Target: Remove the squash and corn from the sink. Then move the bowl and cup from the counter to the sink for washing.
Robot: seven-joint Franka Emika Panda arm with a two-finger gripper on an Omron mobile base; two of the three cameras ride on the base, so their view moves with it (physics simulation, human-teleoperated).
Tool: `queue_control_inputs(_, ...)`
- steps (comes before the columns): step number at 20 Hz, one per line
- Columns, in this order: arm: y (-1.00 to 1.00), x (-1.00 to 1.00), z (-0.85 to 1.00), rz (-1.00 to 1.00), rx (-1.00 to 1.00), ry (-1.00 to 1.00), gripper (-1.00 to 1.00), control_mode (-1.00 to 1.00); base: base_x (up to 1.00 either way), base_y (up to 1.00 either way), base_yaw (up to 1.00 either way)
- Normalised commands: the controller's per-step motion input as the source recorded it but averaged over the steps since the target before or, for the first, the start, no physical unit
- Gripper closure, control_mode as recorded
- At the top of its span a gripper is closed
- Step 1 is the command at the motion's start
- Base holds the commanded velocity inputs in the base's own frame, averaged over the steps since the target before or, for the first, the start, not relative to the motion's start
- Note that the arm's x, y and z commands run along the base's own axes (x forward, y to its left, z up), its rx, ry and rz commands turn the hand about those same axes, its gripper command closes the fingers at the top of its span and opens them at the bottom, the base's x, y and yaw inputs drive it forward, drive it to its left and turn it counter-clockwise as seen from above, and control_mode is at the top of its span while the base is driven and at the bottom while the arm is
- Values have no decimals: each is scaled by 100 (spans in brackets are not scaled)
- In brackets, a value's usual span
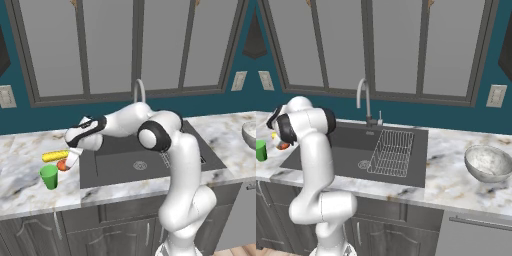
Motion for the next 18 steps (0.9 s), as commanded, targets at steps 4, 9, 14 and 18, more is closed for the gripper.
queue_control_inputs(4,19,-11,36,-8,0,0,-100,-100,0,0,0)
queue_control_inputs(9,19,-9,40,0,0,4,-100,-100,0,0,0)
queue_control_inputs(14,8,-7,43,4,-12,18,-100,-100,0,0,0)
queue_control_inputs(18,3,-5,41,7,-20,23,-100,-100,0,0,0)
